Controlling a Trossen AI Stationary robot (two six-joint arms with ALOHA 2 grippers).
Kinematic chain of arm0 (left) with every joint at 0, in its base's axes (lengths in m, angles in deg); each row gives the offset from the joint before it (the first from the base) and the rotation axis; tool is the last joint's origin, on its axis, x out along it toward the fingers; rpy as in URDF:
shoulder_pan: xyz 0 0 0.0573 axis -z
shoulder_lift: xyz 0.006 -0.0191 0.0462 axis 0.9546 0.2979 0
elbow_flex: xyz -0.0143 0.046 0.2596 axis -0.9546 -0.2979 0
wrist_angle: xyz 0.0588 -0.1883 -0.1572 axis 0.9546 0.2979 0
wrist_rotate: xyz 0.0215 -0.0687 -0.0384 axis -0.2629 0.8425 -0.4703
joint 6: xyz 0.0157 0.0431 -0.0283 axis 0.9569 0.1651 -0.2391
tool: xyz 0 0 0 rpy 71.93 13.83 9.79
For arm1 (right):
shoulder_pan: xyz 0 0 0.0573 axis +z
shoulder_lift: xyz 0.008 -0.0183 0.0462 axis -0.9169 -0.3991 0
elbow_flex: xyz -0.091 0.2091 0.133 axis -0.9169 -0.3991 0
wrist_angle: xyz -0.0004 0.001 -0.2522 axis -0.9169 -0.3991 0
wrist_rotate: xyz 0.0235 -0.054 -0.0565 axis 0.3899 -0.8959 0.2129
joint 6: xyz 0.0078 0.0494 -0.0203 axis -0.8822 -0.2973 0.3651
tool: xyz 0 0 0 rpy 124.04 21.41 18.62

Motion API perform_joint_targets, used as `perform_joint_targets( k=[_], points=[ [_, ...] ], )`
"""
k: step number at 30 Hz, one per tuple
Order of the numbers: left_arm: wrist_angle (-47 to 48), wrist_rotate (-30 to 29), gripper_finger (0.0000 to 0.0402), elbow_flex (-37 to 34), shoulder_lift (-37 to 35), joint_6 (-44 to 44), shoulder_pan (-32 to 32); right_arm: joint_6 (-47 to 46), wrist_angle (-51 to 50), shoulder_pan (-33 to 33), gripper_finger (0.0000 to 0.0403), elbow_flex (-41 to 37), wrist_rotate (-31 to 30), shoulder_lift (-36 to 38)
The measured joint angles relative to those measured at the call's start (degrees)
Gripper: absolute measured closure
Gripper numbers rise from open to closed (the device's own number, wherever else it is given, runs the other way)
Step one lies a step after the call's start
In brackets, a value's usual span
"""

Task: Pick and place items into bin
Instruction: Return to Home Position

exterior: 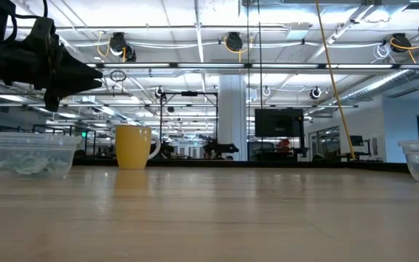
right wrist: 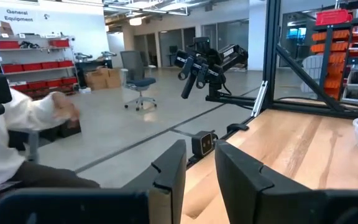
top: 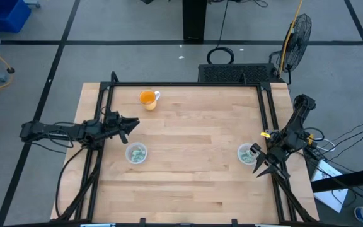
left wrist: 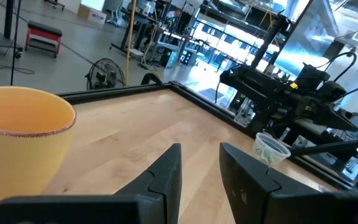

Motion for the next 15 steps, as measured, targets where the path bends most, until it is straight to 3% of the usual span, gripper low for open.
perform_joint_targets(
  k=[15],
  points=[
    [0.0,0.0,0.0289,0.0,0.0,0.0,0.0,0.4,0.8,0.0,0.0324,-0.1,0.0,0.0]
  ],
)
